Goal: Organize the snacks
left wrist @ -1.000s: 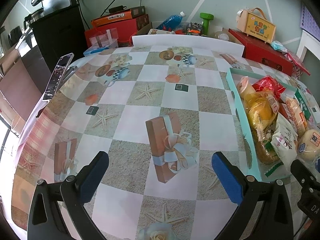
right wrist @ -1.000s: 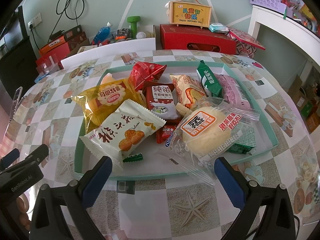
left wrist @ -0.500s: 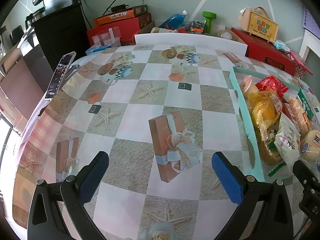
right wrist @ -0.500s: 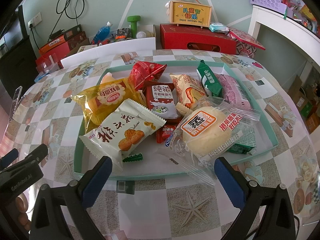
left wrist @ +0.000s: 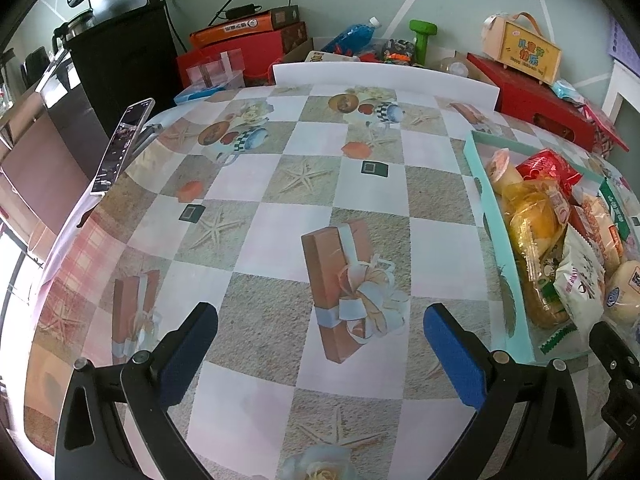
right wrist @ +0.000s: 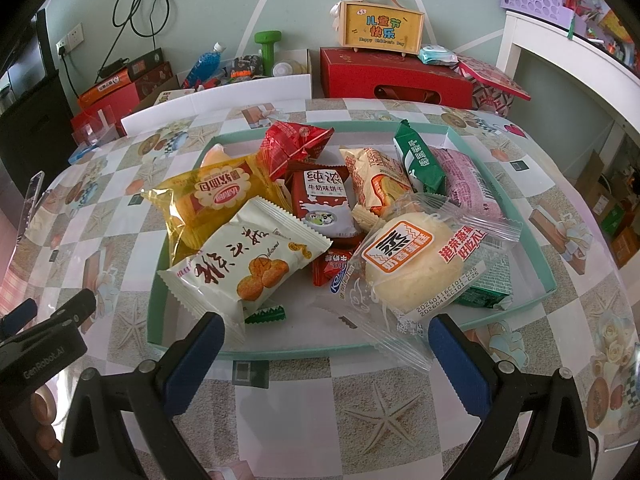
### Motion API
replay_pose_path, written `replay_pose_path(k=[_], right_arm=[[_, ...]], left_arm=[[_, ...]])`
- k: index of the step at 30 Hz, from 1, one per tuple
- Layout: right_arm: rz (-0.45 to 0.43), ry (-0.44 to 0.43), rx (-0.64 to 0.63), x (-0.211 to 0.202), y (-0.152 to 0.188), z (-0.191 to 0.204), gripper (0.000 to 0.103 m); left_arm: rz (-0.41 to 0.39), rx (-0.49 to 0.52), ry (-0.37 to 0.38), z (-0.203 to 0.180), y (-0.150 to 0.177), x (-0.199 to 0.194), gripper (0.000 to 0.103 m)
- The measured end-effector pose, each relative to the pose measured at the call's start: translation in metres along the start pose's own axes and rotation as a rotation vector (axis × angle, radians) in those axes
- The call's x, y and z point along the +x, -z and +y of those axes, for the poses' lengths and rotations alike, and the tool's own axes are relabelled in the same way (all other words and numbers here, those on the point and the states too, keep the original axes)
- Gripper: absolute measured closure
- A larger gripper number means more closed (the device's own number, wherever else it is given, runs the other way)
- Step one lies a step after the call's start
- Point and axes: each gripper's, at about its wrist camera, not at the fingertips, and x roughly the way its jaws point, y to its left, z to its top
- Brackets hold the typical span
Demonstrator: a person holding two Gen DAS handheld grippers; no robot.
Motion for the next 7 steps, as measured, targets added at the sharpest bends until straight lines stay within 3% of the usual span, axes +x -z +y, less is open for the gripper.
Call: replay_pose_path(k=[7], right_arm=[[0.0, 0.001, -0.001, 0.0, 0.0, 0.0002, 0.0]], left_arm=[[-0.003, 0.012, 0.002, -0.0017, 0.0009, -0.0003, 0.001]])
